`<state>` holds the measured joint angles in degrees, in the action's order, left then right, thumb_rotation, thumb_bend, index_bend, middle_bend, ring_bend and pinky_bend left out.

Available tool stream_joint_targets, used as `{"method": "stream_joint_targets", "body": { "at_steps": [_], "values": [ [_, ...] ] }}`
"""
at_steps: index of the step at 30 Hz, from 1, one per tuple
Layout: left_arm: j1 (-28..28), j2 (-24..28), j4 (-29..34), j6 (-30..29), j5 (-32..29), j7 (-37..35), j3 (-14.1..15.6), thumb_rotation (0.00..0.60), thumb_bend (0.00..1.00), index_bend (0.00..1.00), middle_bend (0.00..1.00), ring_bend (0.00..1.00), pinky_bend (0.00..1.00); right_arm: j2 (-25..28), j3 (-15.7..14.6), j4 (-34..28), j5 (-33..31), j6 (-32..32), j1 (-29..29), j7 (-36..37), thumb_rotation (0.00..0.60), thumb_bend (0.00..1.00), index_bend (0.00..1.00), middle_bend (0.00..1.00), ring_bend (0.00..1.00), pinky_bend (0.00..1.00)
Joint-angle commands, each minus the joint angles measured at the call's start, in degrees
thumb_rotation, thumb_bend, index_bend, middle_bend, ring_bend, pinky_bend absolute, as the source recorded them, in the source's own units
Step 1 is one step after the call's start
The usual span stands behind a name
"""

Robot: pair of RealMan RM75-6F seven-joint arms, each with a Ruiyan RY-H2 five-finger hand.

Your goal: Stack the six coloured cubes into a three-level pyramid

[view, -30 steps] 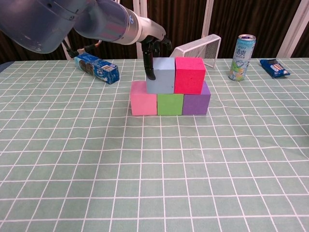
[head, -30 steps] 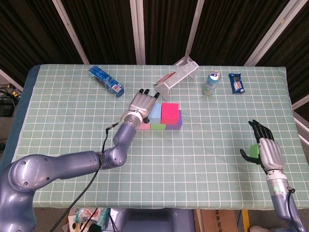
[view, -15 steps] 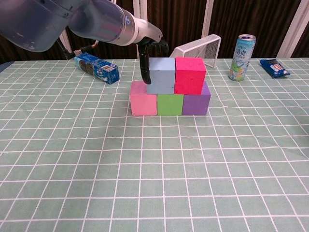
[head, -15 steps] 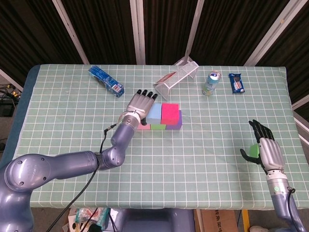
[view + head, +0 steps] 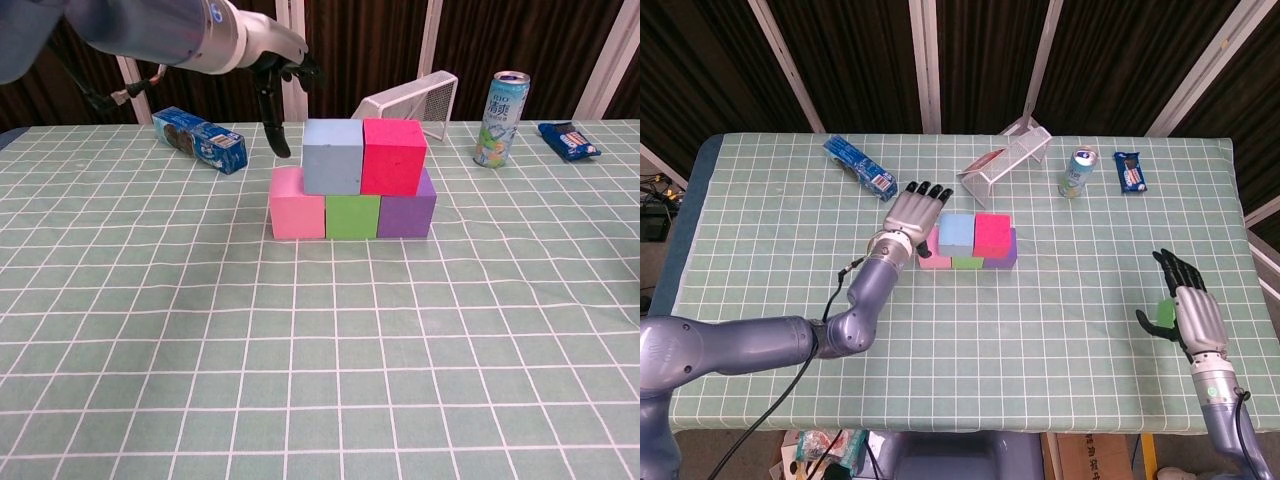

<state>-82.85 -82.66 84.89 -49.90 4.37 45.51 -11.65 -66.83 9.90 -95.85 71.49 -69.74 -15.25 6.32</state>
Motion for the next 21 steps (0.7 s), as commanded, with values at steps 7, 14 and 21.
{"method": "stream_joint_targets", "body": {
  "at_steps": [7,14,21],
  "values": [
    [13.33,11.43,20.60,-15.88,16.31,-11.47,1.69,0.600,0.09,0.00,0.04,0.01,0.06,1.20,-0.62,-1.33,-0.43,1.24,-0.07,-0.81,0.600,0.35,0.00,0.00,0.00,0.00],
    [24.80,16.92,30.99,-26.32,30.08,-18.82,7.92,0.600,0.09,0.00,0.05,0.01,0.06,1.70,-1.08,-2.50,-0.55,1.51,0.07,-1.48,0.600,0.35,0.00,0.00,0.00,0.00],
    [34.57,18.67,32.44,-31.34,42.39,-24.21,15.23,0.600,0.10,0.00,0.07,0.01,0.06,1.36,-1.67,-3.15,-0.36,1.20,0.11,-3.54,0.600,0.35,0.00,0.00,0.00,0.00]
  ]
}}
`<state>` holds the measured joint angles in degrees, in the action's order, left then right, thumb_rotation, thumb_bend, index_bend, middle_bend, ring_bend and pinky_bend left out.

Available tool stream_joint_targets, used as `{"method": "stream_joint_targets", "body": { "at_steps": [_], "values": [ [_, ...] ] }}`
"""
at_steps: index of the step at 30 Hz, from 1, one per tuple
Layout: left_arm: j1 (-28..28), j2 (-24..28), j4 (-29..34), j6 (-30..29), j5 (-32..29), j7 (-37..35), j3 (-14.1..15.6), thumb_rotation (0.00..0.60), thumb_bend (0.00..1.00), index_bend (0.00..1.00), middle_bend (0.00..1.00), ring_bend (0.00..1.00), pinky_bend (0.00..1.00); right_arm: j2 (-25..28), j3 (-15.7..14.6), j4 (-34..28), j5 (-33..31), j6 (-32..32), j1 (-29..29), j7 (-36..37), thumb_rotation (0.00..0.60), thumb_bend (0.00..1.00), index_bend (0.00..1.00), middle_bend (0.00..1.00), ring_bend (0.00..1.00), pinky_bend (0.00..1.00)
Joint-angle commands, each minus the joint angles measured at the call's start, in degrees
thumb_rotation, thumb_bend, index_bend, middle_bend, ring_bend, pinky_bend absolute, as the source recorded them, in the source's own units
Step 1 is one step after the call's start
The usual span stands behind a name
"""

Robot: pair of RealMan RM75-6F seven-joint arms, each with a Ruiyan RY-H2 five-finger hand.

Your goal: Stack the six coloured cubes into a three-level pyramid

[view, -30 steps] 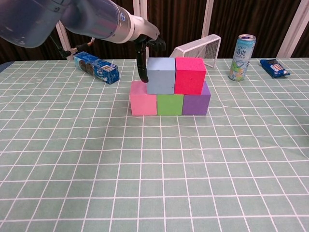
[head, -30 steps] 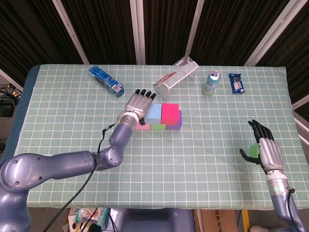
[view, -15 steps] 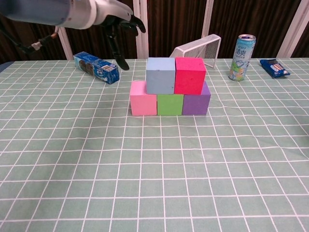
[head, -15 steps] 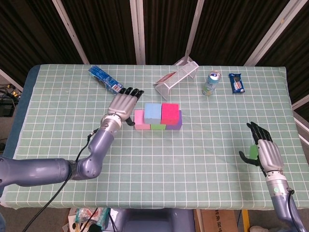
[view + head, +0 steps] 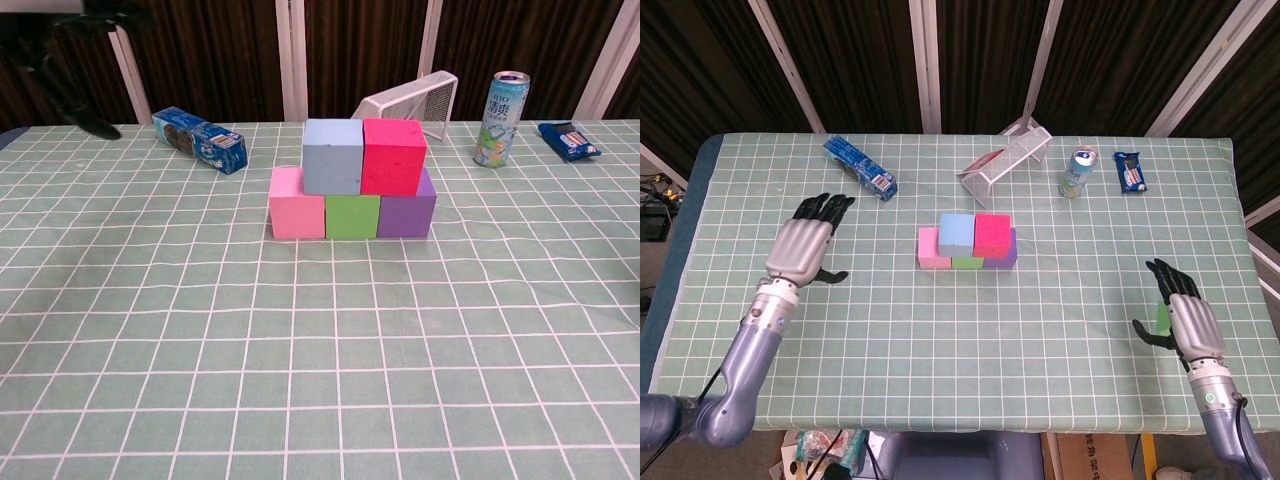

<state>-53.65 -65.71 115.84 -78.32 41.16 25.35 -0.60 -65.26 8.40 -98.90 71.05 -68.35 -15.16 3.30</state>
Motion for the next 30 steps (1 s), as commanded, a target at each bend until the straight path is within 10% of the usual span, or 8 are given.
{"method": "stream_joint_targets", "body": {
  "at_steps": [1,30],
  "values": [
    [6.26,1.88,1.26,-2.84,6.41,-4.89,4.62,0.600,0.10,0.00,0.07,0.01,0.06,-0.30,-0.25,-0.15,0.11,-0.25,0.03,-0.77,0.600,0.35,0.00,0.00,0.00,0.00],
    [22.69,2.85,1.10,-13.89,29.58,-10.39,5.73,0.600,0.10,0.00,0.04,0.01,0.06,-0.40,-2.96,0.91,-13.84,7.95,-2.93,-15.09,0.600,0.35,0.00,0.00,0.00,0.00]
  ]
}}
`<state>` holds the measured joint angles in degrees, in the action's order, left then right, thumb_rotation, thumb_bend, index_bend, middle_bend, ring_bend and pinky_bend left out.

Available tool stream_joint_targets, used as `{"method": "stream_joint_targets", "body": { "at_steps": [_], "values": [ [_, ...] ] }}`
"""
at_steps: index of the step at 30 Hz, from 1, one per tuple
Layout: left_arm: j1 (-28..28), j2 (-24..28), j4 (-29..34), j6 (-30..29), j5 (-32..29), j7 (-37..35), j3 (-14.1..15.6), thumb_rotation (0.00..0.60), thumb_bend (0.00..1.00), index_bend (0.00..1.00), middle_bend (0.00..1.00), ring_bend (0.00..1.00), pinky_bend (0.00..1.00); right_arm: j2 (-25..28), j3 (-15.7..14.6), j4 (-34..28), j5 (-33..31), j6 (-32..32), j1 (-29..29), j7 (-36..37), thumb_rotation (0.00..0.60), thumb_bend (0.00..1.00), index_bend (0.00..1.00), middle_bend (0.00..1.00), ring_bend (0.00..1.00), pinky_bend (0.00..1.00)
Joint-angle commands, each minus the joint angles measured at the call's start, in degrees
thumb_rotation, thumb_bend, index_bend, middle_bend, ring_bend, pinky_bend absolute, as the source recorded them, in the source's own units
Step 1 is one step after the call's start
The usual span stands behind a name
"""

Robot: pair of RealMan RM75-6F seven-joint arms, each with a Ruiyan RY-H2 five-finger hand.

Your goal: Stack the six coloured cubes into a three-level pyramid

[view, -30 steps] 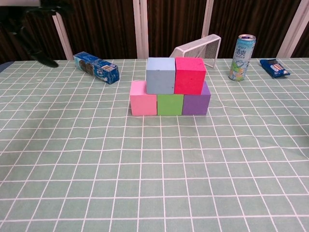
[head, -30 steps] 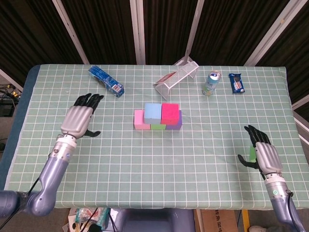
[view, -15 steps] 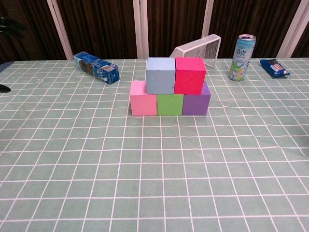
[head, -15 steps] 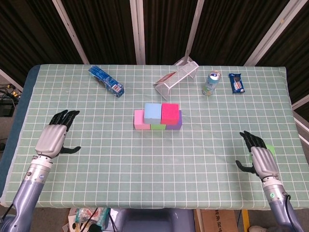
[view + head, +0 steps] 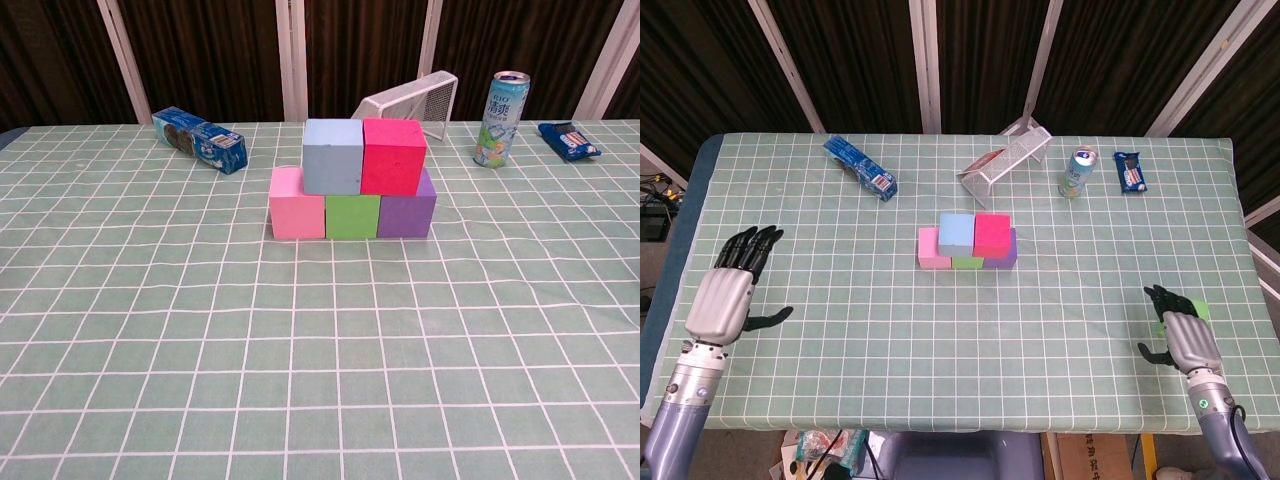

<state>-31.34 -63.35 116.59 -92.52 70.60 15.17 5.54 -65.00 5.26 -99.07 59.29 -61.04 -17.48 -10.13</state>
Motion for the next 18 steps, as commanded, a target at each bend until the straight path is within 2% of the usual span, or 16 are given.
{"method": "stream_joint_targets", "body": {
  "at_steps": [1,18],
  "values": [
    [0.55,0.71,0.50,0.53,0.23,-0.28,-0.59,0.600,0.10,0.00,0.04,0.01,0.06,-0.92,0.26,1.52,-2.79,0.71,-0.77,-2.15,0.600,0.35,0.00,0.00,0.00,0.00],
    [2.90,1.83,1.94,3.57,1.80,-0.20,-3.18,0.600,0.10,0.00,0.04,0.01,0.06,-3.93,1.15,10.86,-11.22,4.54,-3.41,-5.73,0.600,0.35,0.00,0.00,0.00,0.00]
  ]
}}
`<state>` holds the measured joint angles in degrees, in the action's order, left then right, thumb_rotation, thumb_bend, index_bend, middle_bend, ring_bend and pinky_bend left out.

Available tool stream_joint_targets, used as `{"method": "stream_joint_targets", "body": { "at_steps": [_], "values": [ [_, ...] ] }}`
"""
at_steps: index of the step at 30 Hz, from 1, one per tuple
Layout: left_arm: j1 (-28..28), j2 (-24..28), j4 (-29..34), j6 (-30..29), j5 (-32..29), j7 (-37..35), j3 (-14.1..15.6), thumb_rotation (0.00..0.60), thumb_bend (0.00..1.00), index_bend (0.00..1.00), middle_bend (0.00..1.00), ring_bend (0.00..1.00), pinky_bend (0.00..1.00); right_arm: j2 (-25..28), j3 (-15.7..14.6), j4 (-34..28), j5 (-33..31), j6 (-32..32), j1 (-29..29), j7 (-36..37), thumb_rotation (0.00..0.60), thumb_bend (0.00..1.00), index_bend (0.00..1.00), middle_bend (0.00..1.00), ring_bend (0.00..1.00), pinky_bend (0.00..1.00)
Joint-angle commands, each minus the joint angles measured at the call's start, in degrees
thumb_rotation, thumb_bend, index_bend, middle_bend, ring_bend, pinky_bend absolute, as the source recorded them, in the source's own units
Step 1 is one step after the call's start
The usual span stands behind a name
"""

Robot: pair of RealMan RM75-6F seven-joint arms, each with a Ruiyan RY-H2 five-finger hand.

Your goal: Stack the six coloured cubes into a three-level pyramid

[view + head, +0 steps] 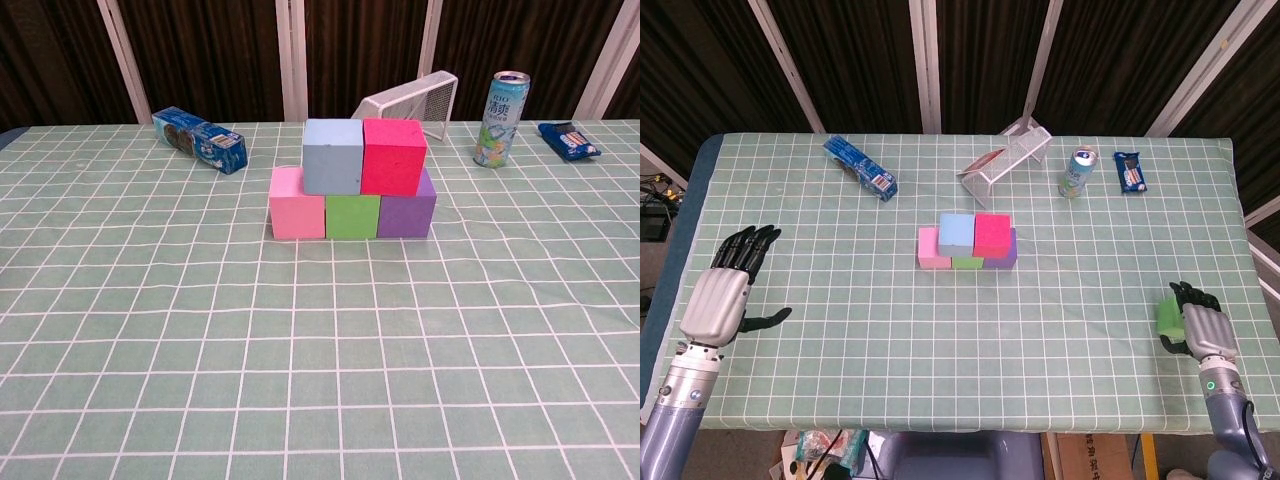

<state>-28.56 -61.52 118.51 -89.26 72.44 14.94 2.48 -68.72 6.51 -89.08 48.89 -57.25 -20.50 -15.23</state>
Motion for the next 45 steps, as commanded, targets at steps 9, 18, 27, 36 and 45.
{"method": "stream_joint_targets", "body": {
  "at_steps": [9,18,27,36,45],
  "values": [
    [1.17,0.43,0.29,1.99,0.15,-0.22,-1.48,0.600,0.10,0.00,0.04,0.01,0.06,-0.95,-0.65,3.44,-4.66,2.39,-1.85,-4.02,0.600,0.35,0.01,0.38,0.27,0.00],
    [2.28,1.20,0.61,3.16,0.95,-1.14,-2.63,0.600,0.10,0.00,0.04,0.01,0.06,-1.91,-0.02,2.84,-3.00,-1.62,-1.26,-3.76,0.600,0.36,0.08,0.48,0.39,0.05],
    [3.16,2.33,0.40,4.90,0.87,-2.62,-3.63,0.600,0.10,0.00,0.04,0.01,0.06,2.83,1.50,-6.51,4.24,-7.25,-0.32,-1.71,0.600,0.36,0.08,0.48,0.39,0.05],
    [3.64,3.54,-0.10,6.45,0.91,-4.58,-4.77,0.600,0.10,0.00,0.04,0.01,0.06,12.98,9.05,-21.83,3.29,-7.59,-6.26,-7.13,0.600,0.36,0.08,0.48,0.39,0.08],
    [4.35,4.90,0.36,7.63,1.11,-6.72,-5.86,0.600,0.10,0.00,0.04,0.01,0.06,17.59,18.40,-31.54,-15.46,-4.23,-21.78,-20.43,0.600,0.36,0.08,0.48,0.39,0.08]
  ]
}}
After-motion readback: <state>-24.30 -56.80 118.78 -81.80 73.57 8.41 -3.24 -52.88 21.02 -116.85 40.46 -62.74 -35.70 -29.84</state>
